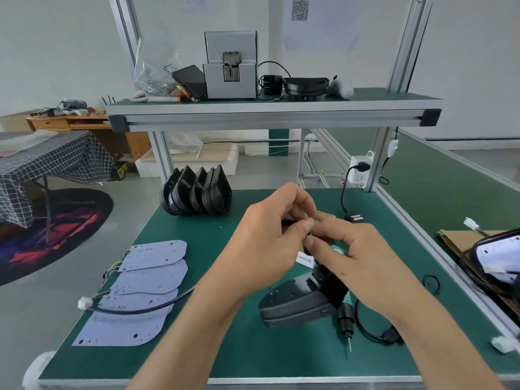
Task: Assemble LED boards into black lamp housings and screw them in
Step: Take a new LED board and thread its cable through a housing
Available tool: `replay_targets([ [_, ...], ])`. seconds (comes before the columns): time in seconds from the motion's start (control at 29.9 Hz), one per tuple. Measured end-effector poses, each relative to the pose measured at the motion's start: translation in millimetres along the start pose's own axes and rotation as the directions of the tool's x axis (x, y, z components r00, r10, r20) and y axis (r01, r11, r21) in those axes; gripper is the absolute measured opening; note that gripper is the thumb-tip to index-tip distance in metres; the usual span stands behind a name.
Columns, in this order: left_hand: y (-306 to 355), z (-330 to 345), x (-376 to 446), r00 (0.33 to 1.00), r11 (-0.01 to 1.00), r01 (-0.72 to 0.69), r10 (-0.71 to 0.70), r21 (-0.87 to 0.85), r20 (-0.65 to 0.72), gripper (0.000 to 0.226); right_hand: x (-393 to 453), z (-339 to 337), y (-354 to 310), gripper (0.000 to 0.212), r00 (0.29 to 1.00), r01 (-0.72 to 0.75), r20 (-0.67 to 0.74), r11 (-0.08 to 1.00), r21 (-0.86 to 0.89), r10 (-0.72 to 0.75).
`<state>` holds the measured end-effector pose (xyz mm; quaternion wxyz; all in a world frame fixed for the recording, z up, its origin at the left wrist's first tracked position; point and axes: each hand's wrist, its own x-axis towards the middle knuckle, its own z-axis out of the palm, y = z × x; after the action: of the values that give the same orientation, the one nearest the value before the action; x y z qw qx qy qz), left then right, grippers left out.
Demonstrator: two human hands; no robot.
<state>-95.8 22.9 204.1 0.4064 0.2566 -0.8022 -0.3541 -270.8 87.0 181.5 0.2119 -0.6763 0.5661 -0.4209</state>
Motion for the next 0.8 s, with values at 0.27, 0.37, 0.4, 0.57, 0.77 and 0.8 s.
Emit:
replay_targets([
  [0.27, 14, 5, 13, 0.997, 0.998, -0.057, 0.055, 0.023, 0.060, 0.019, 0, -21, 3, 0.055, 0.989, -0.068, 0.125, 0.996, -0.059, 0.075],
  [0.37, 16, 4, 18, 0.991, 0.988, -0.092, 0.079, 0.122, 0.106, 0.018, -4, -29, 6, 0.044, 0.976, -0.122, 0.176, 0.991, -0.063, 0.131],
  [0.4, 17, 4, 19, 0.989, 0.978, -0.097, 0.074, 0.184, 0.125, 0.016, -3, -31, 7, 0.036, 0.976, -0.122, 0.173, 0.990, -0.067, 0.132],
  [0.57, 21, -3, 28, 0.973, 0.847, -0.078, -0.051, 0.526, 0.227, 0.022, 6, -34, 10, 0.021, 0.998, -0.032, 0.057, 0.996, -0.086, 0.037],
  [0.77, 23, -8, 25, 0.966, 0.802, -0.079, -0.086, 0.592, 0.246, 0.040, 10, -27, 2, 0.008, 1.000, -0.001, 0.019, 0.999, 0.048, 0.000],
  [0.8, 24, -8, 25, 0.969, 0.818, -0.105, -0.044, 0.565, 0.244, 0.037, 11, -26, 2, 0.007, 1.000, -0.010, 0.029, 0.997, 0.076, 0.008],
])
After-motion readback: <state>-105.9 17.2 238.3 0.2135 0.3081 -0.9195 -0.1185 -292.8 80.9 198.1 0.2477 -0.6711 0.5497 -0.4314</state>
